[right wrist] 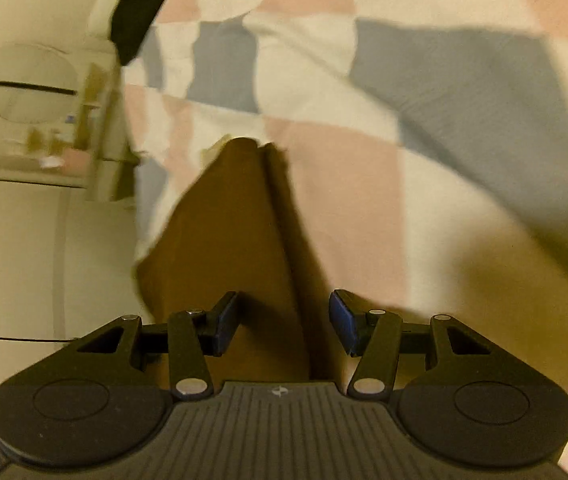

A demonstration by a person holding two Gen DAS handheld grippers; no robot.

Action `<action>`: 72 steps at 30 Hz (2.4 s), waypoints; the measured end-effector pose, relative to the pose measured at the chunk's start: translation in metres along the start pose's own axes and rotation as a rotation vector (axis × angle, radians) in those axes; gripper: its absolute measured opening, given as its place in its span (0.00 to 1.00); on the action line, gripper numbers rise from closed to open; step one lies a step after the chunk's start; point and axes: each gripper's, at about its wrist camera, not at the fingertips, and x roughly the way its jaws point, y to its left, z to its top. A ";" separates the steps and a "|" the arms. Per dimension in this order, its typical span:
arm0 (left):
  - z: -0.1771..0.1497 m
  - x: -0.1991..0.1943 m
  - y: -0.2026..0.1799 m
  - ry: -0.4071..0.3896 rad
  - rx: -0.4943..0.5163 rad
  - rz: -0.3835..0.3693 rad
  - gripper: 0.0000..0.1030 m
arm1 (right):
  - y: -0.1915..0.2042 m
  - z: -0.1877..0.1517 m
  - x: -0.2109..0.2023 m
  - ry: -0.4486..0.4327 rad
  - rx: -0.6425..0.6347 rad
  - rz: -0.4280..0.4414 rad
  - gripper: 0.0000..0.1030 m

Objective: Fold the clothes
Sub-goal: 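Grasp the folded shirt edge with both grippers and lift it, then carry the lifted shirt with both grippers toward the white fleece stack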

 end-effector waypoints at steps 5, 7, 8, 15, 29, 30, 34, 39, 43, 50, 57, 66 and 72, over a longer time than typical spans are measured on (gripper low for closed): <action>0.005 0.002 0.004 0.014 -0.004 0.000 0.24 | 0.010 0.007 0.032 0.063 -0.033 0.047 0.31; 0.007 0.002 -0.004 0.019 0.035 0.022 0.22 | 0.015 0.003 0.038 0.058 -0.034 0.034 0.21; 0.007 0.002 -0.011 0.026 0.072 0.041 0.21 | 0.020 -0.002 0.036 0.035 -0.040 0.021 0.19; 0.008 -0.002 -0.094 0.155 0.411 0.140 0.21 | 0.050 -0.082 -0.020 -0.249 0.057 0.003 0.14; -0.227 0.086 -0.220 0.775 0.961 0.083 0.20 | 0.074 -0.499 -0.163 -1.085 0.692 0.019 0.14; -0.258 0.091 -0.222 0.819 0.989 0.067 0.20 | 0.076 -0.530 -0.171 -1.142 0.723 0.015 0.14; -0.380 0.098 -0.206 1.001 1.044 0.004 0.20 | 0.085 -0.650 -0.205 -1.331 0.813 -0.040 0.14; -0.519 0.118 -0.197 1.218 1.092 -0.045 0.20 | 0.105 -0.779 -0.230 -1.540 0.930 -0.128 0.14; -0.633 0.134 -0.207 1.393 1.204 -0.120 0.20 | 0.123 -0.859 -0.231 -1.768 1.039 -0.162 0.14; -0.827 0.173 -0.229 1.692 1.489 -0.250 0.19 | 0.126 -0.908 -0.191 -2.280 1.253 -0.084 0.14; -0.931 0.190 -0.222 1.858 1.641 -0.334 0.19 | 0.101 -0.903 -0.192 -2.541 1.380 -0.068 0.14; -0.943 0.222 -0.173 1.990 1.699 -0.293 0.19 | 0.078 -0.872 -0.155 -2.599 1.556 -0.078 0.14; -0.935 0.236 -0.160 2.024 1.687 -0.288 0.19 | 0.063 -0.858 -0.143 -2.558 1.604 -0.142 0.14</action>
